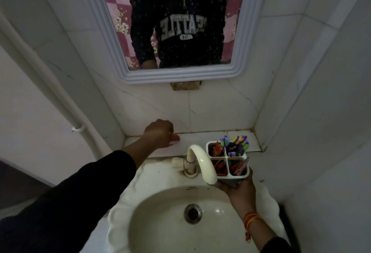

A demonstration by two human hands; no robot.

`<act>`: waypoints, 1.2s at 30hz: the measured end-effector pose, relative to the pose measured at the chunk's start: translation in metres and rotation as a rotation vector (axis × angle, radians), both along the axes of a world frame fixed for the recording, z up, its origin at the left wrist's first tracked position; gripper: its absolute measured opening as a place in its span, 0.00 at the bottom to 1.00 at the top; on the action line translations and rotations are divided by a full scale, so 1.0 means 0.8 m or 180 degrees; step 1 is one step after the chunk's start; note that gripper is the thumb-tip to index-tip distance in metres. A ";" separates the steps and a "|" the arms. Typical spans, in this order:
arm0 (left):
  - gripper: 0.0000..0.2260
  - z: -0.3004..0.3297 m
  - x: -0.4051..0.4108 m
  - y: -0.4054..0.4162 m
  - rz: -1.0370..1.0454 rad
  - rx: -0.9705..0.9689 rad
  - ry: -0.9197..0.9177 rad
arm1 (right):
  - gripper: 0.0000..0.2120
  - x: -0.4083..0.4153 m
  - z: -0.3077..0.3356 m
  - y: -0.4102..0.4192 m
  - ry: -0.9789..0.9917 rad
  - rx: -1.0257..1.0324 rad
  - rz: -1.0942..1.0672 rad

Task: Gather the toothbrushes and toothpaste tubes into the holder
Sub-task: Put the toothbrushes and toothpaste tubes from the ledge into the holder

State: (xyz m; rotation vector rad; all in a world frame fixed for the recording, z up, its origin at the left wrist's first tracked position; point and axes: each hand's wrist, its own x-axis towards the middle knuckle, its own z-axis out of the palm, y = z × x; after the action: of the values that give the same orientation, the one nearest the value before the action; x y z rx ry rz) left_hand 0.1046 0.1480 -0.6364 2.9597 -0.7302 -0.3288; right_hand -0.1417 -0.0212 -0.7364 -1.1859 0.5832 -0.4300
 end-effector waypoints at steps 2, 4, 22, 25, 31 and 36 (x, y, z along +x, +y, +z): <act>0.28 0.034 -0.008 -0.012 0.0194 -0.0284 0.0220 | 0.55 -0.003 0.003 0.001 -0.0100 0.0167 0.0024; 0.29 0.064 -0.017 -0.021 0.0244 -0.0566 0.0224 | 0.47 -0.002 0.002 0.003 0.0053 0.0033 -0.0062; 0.14 0.107 -0.108 -0.110 -0.0818 -0.1220 0.0137 | 0.43 0.000 -0.006 0.000 -0.0075 0.0010 -0.0053; 0.09 0.093 -0.105 -0.111 -0.0702 -0.1130 0.0530 | 0.36 0.000 -0.002 0.002 -0.0138 0.0365 -0.0098; 0.09 0.076 -0.095 -0.114 -0.0601 -0.0908 0.1115 | 0.48 -0.002 0.000 0.005 0.0081 0.0110 -0.0179; 0.24 0.072 -0.079 -0.114 -0.0100 -0.1098 0.1430 | 0.37 -0.002 -0.006 0.001 0.0096 0.0034 -0.0142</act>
State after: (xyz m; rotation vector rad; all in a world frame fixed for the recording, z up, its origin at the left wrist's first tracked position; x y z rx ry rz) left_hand 0.0411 0.0570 -0.5791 2.4273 -0.6890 -0.7529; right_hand -0.1432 -0.0203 -0.7413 -1.1725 0.6383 -0.4468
